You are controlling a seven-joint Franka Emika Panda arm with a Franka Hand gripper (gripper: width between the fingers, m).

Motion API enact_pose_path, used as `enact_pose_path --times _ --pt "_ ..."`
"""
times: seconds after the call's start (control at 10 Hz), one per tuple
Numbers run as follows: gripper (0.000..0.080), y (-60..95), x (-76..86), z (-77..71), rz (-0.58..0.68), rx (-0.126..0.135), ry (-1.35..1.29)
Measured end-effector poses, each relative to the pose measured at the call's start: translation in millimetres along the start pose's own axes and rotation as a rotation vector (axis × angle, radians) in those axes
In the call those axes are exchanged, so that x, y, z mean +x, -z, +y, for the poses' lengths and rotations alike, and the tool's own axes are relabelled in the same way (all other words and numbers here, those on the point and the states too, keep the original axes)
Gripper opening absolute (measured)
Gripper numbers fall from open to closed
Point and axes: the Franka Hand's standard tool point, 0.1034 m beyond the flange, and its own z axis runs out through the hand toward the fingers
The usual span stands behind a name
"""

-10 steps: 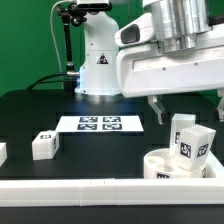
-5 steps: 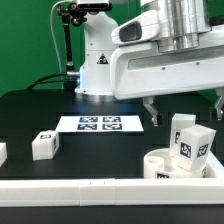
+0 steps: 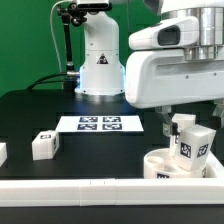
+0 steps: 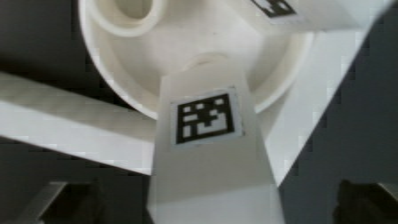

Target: Assemble stool

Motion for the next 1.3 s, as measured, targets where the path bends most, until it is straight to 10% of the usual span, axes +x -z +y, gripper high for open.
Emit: enact_pose_path --times 0.4,0.8,1.3 --pt "0.0648 -8.7 -7.1 1.4 -0.021 -0.008 0.115" --pt "0.0337 -11.9 -8.6 3.8 -0.026 -0.009 0.094" --pt "0.0337 -12.2 -11.0 11.7 -0.019 0.004 -0.255"
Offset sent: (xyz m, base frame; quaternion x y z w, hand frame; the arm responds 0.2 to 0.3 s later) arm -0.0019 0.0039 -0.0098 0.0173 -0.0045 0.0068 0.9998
